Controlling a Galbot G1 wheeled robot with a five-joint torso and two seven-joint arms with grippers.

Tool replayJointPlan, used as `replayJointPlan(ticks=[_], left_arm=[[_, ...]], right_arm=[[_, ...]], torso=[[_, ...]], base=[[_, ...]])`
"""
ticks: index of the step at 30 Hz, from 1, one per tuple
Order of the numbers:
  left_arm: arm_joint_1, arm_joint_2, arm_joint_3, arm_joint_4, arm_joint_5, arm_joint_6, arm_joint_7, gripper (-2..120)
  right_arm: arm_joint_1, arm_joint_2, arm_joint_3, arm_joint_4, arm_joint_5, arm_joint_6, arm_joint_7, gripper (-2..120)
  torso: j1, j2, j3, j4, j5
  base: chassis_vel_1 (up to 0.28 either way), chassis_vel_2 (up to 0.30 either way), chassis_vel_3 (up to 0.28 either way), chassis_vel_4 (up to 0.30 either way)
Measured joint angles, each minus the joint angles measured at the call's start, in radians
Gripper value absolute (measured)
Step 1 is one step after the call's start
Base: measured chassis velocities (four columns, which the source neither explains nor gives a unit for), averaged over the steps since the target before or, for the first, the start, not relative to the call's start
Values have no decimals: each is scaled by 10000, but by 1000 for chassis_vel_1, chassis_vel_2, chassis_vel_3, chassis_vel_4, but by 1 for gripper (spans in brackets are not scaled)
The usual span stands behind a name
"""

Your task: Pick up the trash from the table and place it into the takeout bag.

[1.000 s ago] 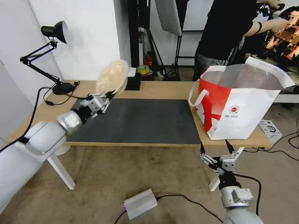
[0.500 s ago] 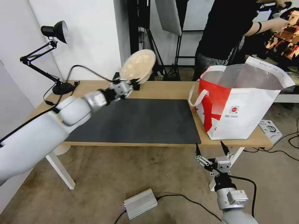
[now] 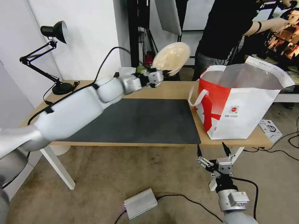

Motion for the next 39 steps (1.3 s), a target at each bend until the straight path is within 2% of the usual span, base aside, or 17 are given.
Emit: replayJointPlan(ticks=[10, 22, 39], left_arm=[[-249, -1143, -17, 867, 735, -48, 463, 0], [-370, -1797, -78, 1282, 1548, -101, 808, 0], [-641, -3649, -769, 2839, 3801, -1238, 1192, 0]], right_arm=[[-208, 107, 268, 17, -104, 1, 0, 100], [-248, 263, 251, -41, -262, 25, -2, 100], [-248, 364, 327, -92, -253, 83, 3, 100]], torso=[[-1, 1, 0, 1, -2], [-1, 1, -1, 2, -2], [-1, 0, -1, 2, 0]], base=[[0, 0, 0, 0], [0, 0, 0, 0], [0, 0, 0, 0]])
